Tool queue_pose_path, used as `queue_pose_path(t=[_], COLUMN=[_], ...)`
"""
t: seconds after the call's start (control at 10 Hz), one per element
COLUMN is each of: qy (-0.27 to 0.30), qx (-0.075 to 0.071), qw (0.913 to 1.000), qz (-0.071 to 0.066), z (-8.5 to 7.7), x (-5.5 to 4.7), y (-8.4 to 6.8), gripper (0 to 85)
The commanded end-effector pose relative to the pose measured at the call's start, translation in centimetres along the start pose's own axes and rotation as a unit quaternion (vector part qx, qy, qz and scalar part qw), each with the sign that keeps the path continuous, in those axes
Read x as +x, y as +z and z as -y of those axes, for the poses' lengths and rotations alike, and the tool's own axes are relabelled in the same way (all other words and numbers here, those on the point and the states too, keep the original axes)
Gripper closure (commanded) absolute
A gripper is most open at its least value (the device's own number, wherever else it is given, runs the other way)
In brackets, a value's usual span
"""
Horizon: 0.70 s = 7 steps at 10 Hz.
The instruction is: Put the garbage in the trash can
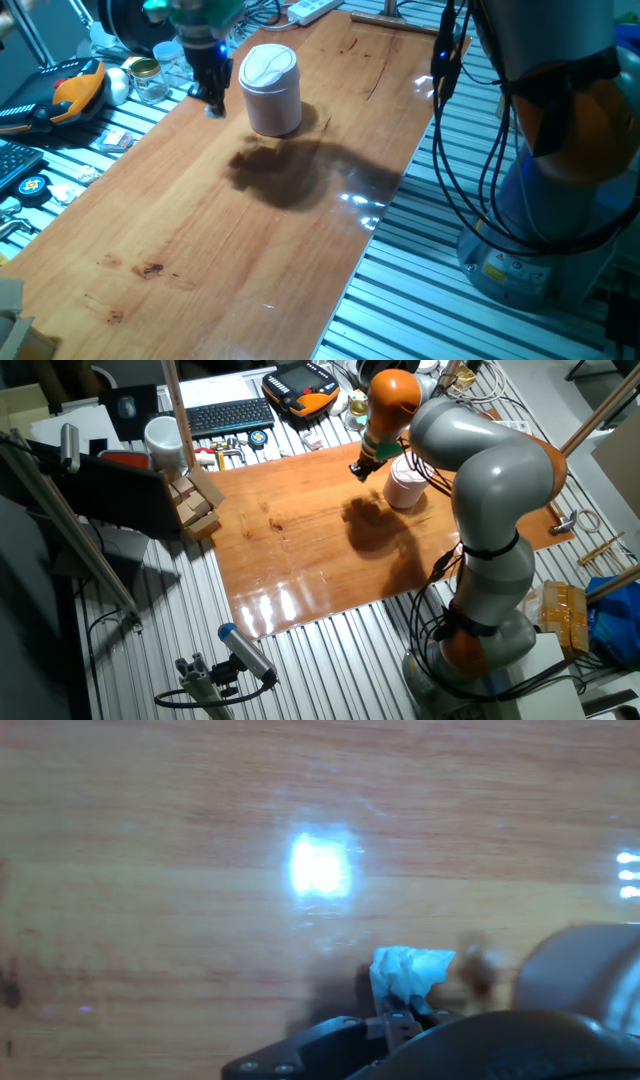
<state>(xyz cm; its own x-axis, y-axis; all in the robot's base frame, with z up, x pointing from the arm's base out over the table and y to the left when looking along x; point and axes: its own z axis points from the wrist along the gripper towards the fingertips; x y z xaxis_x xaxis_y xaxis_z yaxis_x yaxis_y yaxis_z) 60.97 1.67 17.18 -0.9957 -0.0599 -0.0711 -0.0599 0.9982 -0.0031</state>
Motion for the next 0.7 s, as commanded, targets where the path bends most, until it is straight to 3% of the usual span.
queue_pose_path(t=[0.0, 0.2, 0.6], qy=[0.007, 0.015, 0.01], qx=[0.002, -0.002, -0.007], qw=[1.0, 0.9999, 0.9999], qz=[0.001, -0.001, -0.001], z=[0.2, 0.5, 1.2], x=[0.3, 0.9, 1.2], y=[-0.4, -1.1, -1.0], gripper=[85.0, 85.0, 85.0])
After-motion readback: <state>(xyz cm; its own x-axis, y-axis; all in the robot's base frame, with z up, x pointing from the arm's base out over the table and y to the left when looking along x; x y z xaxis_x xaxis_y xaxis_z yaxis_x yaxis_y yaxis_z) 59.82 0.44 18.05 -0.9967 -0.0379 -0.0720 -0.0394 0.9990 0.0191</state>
